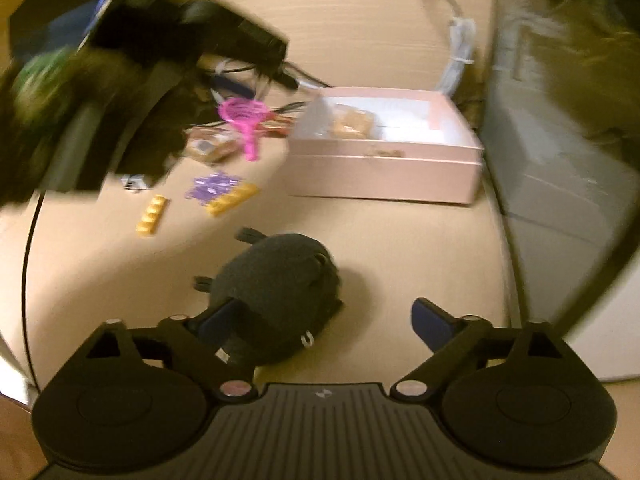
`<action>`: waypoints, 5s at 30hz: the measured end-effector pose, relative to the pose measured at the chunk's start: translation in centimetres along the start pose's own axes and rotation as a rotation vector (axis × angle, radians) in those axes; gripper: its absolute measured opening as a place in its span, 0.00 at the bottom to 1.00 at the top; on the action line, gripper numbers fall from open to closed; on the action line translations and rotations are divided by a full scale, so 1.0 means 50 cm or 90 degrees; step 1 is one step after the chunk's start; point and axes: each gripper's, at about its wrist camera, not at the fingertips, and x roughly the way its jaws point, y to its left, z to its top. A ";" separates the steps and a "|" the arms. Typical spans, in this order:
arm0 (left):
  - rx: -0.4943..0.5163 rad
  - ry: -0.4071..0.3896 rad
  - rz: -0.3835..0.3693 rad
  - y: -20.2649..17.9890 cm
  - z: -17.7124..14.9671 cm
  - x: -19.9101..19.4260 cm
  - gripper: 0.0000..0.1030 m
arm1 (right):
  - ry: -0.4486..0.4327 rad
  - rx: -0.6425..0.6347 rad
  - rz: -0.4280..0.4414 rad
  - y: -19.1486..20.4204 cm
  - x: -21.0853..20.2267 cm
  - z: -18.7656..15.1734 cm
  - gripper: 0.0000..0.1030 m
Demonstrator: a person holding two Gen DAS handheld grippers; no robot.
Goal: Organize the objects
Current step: 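Carry the plush into the pink box with the right gripper while the left drops the pastry in, then grasp the long yellow brick with the left gripper, then grasp the white USB hub with the right gripper while the left lifts the yellow brick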
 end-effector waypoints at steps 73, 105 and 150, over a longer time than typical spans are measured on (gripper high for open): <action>-0.010 0.114 0.059 0.183 -0.192 -0.153 0.53 | -0.068 -0.054 0.009 0.029 0.110 0.129 0.92; 0.013 0.129 0.131 0.163 -0.166 -0.054 0.17 | 0.012 0.015 -0.044 0.062 0.131 0.017 0.96; -0.065 0.090 0.094 0.419 -0.226 -0.322 0.17 | 0.086 -0.109 0.061 0.464 0.326 0.264 0.47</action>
